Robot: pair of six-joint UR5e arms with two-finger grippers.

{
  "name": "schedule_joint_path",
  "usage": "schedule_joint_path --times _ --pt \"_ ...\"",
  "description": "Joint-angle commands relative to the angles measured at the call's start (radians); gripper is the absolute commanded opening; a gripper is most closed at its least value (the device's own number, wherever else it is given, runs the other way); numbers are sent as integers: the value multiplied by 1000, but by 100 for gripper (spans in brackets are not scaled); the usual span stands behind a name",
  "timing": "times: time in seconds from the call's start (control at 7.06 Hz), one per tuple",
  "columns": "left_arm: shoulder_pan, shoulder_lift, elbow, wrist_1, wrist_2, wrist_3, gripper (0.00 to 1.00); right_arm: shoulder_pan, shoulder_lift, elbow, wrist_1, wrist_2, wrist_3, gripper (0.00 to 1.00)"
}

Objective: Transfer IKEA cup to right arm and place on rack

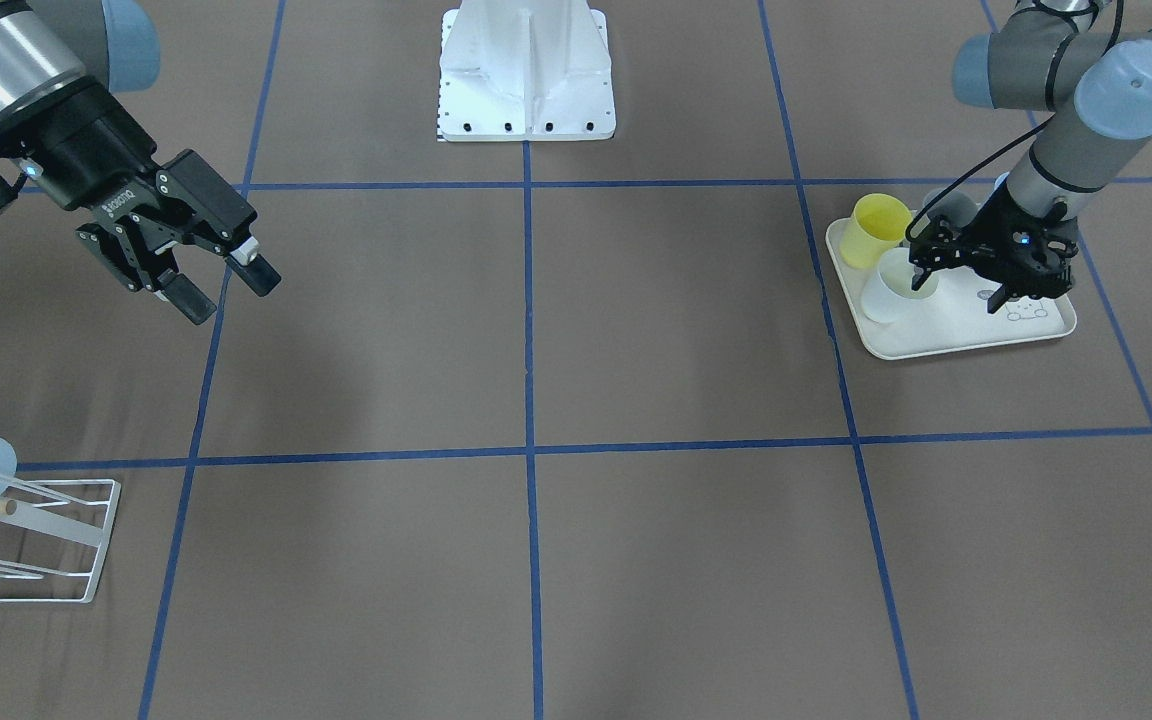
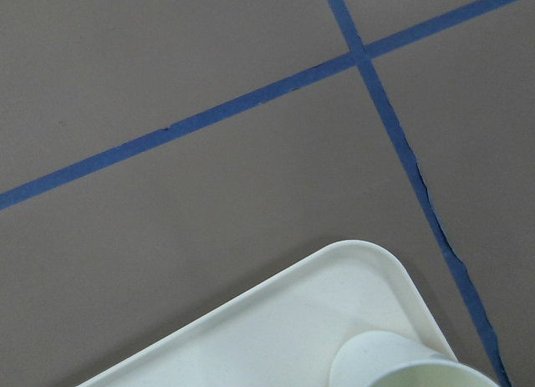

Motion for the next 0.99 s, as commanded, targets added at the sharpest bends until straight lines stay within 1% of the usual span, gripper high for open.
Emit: schedule_joint_path --times 0.0,0.14,0.42,0.85 --pt "18 0 2 1 0 -4 96 0 0 -2 2 0 0 100" --pt "27 0 -1 2 0 -4 94 0 0 -4 2 0 0 100" --pt "38 1 9 2 3 0 68 0 0 -2 2 0 0 100" --pt "45 3 7 2 1 5 36 2 0 -2 12 0 1 100"
